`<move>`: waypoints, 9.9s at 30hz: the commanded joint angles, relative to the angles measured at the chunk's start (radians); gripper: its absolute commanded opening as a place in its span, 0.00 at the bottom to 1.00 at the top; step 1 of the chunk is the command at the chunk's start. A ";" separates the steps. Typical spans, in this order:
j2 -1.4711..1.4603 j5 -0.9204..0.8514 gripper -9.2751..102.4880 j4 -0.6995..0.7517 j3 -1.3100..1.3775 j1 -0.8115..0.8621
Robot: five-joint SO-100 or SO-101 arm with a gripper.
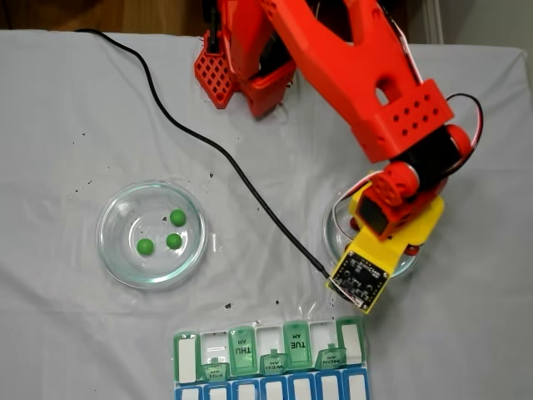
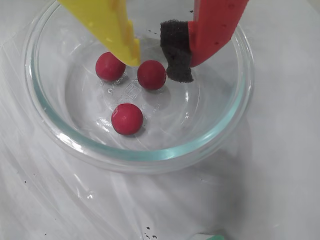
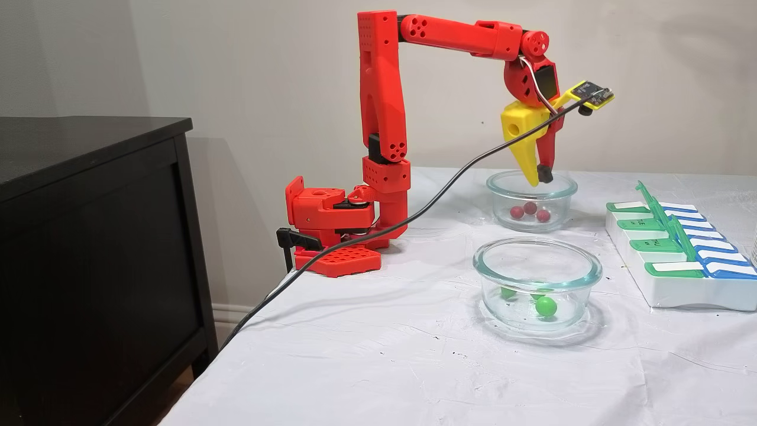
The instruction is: Sort medicines into box.
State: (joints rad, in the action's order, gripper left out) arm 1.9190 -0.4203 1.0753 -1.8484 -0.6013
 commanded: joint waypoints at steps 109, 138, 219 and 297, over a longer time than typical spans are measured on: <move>0.023 0.043 0.08 0.031 0.388 0.367; -0.272 0.038 0.08 -0.132 0.423 0.331; 0.081 0.020 0.26 0.164 -0.029 -0.035; 0.199 0.049 0.08 0.117 0.132 0.060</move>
State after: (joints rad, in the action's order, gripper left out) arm 1.9558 -0.3743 1.1842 -1.8776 -0.5890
